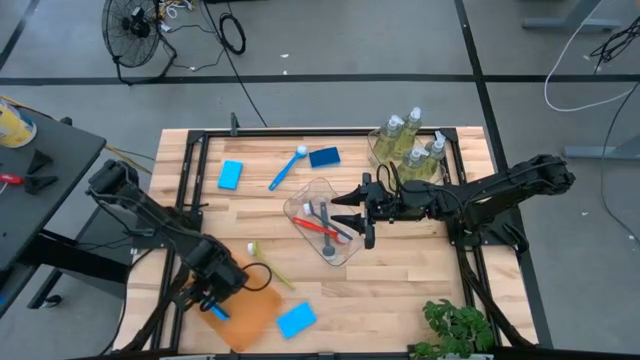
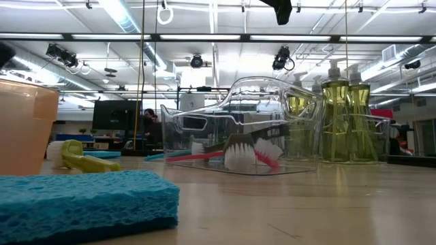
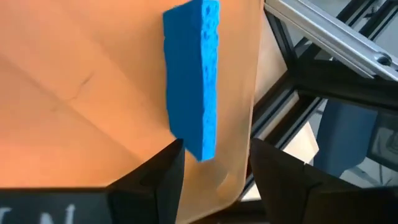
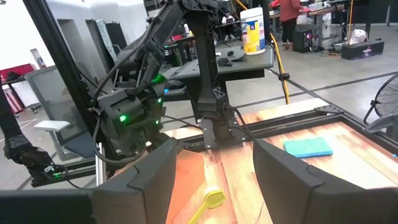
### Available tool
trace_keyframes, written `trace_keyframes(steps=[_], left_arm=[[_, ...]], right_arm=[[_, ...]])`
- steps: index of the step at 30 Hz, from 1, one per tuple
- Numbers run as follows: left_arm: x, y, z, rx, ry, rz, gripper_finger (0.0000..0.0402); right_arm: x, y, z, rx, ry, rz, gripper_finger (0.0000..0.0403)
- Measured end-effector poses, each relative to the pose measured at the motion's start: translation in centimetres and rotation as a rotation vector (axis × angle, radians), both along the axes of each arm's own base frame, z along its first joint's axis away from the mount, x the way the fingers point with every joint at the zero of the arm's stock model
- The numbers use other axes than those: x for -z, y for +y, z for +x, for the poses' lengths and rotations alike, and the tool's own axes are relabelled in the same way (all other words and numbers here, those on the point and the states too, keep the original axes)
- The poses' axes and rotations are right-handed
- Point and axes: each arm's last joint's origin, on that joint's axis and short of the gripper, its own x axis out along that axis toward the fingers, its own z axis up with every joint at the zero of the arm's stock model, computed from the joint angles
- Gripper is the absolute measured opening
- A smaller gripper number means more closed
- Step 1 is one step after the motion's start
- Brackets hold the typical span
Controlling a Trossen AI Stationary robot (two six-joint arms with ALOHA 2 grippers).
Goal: Pick & Place Kitchen Sink Supplies
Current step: Put the blue sponge into the transparent orange bin
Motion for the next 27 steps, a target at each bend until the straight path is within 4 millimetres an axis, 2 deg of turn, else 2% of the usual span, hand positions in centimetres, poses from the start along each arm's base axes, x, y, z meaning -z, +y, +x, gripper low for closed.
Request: trace_keyframes(steps=[5,11,24,27], left_arm=[[-1.7,1.0,1.0,0.000,-0.051,0.072,0.0188],[-3.3,3.1,2.2,-0.061,-0.109,0.226,0.0188],[-7.5,8.7,6.2,-0.369,-0.333,0.381,0.0173],[-8.4,10.2,6.8,-0.469,-0.355,0.376,0.0168]], right_arm=[[0.0,0.0,0.0,0.000,0.000,0.000,0.0212],[0.0,0.0,0.0,0.001,0.000,0.000,0.0212],[0.4,-0.4,0.0,0.068,0.038,-0.010,0.0212],[0.7,-0.7,0.0,0.084,0.070,0.045,0.0212]])
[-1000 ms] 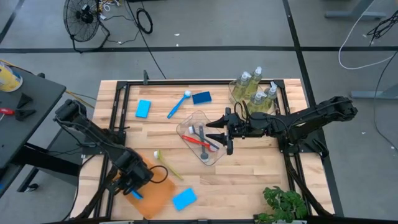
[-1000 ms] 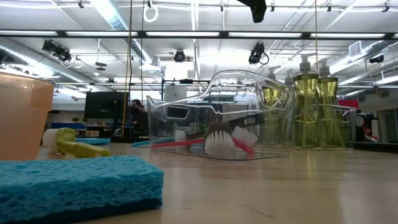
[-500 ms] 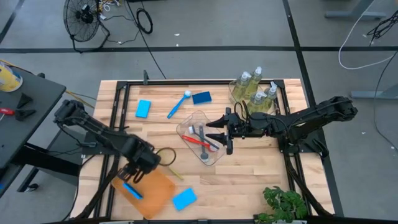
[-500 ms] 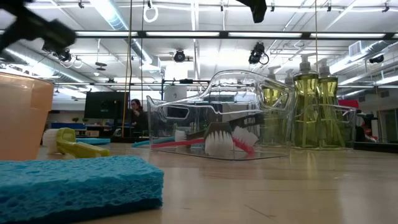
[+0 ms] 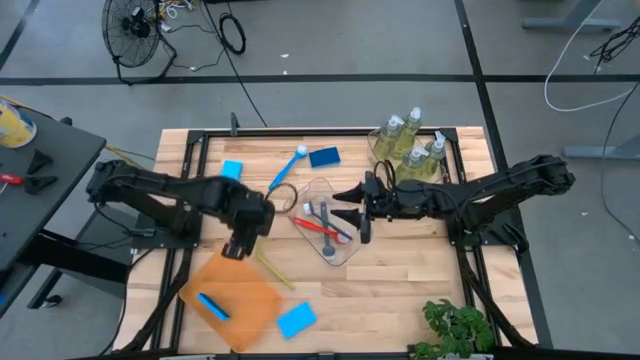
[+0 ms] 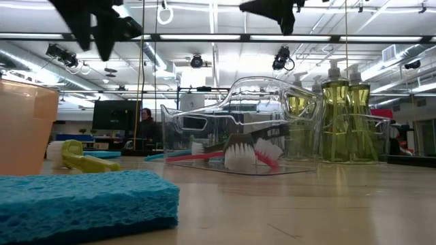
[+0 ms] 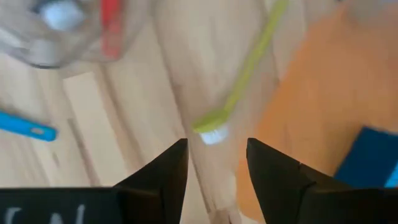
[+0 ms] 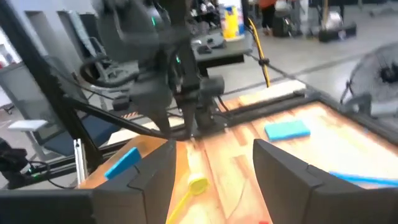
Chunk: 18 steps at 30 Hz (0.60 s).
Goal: Pick & Place Kitchen Sink Supplies
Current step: Put the blue sponge into the transparent orange bin
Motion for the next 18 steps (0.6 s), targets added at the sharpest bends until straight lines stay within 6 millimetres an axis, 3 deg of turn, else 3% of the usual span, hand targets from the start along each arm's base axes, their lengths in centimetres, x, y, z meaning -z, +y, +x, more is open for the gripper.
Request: trace_keyframes(steps=[7,18], left_arm=[[-2.4,4.0,0.1,-0.162,-0.183,-0.016,0.0155],[-6.1,9.6,-1.5,-0.321,-0.518,0.049,0.0151]], right_arm=[[0.8,-1.5,0.0,0.089,0.077,0.028,0.0212],[1.6,-6.3,-0.1,0.243,0.155,0.054,0.0212]])
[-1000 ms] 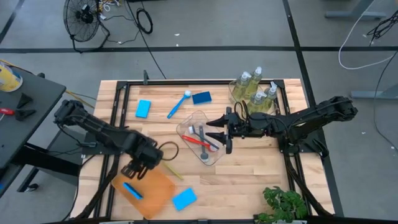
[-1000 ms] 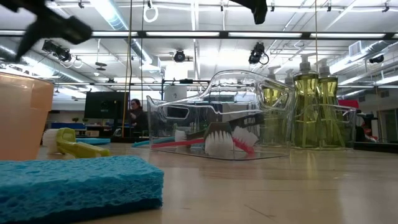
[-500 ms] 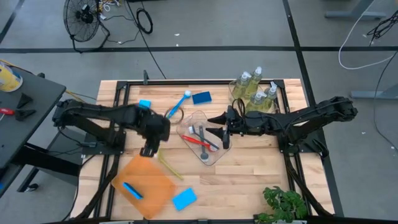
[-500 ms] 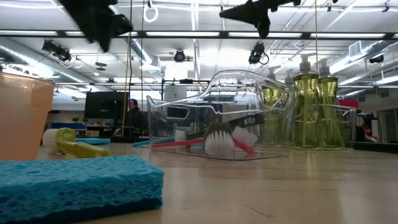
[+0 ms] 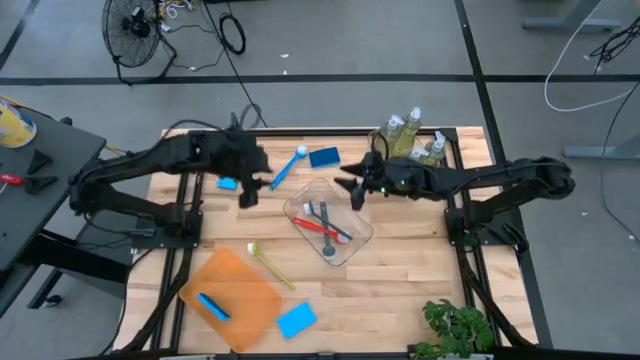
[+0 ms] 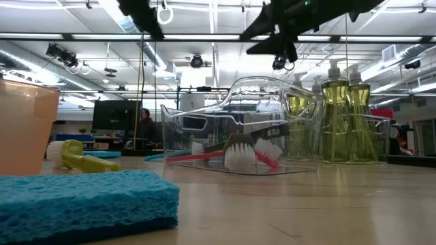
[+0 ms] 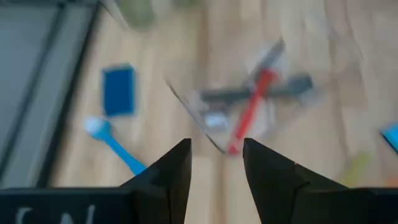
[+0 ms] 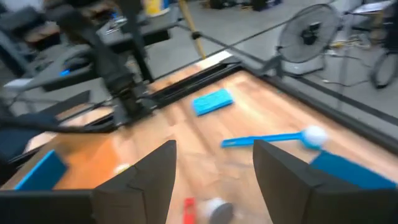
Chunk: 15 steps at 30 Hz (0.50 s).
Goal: Pick & Place Kitchen Sink Supplies
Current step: Put the blue sponge into the transparent orange bin
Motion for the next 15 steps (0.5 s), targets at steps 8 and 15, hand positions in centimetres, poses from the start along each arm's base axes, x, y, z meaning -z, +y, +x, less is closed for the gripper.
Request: trace_keyframes(steps=[8,15], left_arm=[[-2.1,3.0,-0.1,-0.111,-0.230,0.067,0.0151],[-3.2,4.3,-0.1,-0.189,-0.355,0.073,0.0151]], right_arm=[[0.6,-4.5,-0.8,0.084,0.060,0.034,0.0212],[0.5,-6.8,-1.5,0.059,0.082,-0.034,0.0212]])
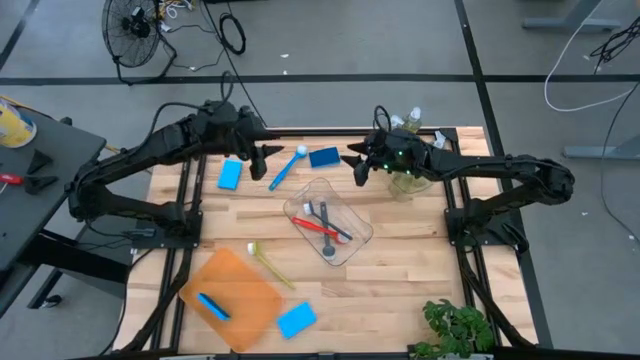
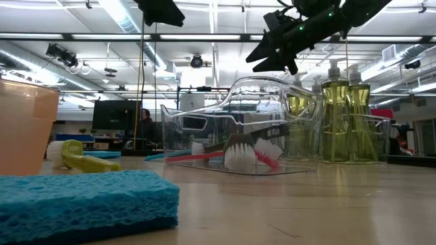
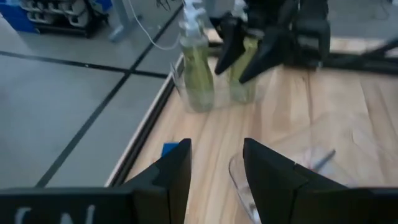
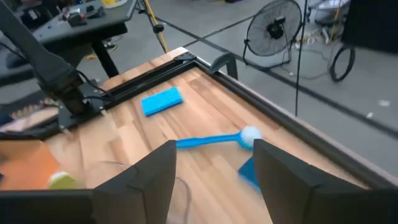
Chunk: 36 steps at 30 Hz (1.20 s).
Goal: Pick & Place Kitchen Sink Supplies
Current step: Put the blue sponge into the transparent orange bin
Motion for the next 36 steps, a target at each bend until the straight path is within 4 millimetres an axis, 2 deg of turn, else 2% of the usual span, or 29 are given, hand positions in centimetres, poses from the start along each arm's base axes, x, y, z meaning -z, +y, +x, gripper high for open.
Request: trace_keyframes(steps=[5,13,18,26,36], left_arm=[[-0.4,0.4,0.0,-0.019,-0.042,0.012,0.0151],[-0.4,0.6,-0.1,-0.027,-0.042,0.011,0.0151],[-0.4,0.6,-0.1,-0.027,-0.043,0.012,0.0151],[-0.4,0.6,-0.1,-0.026,-0.043,0.012,0.0151],[-0.4,0.6,-0.1,-0.026,-0.043,0.012,0.0151]], right_arm=[[-0.6,-0.7,-0.1,-0.048,0.016,-0.050,0.0212],[-4.4,-1.2,0.1,-0.108,0.109,-0.222,0.0212],[-5.6,-1.4,-0.2,-0.124,0.162,-0.279,0.0212],[-6.0,-1.9,0.9,-0.212,0.315,-0.394,0.0212],[-5.3,-3.8,4.7,-0.296,0.503,-0.453,0.0212]])
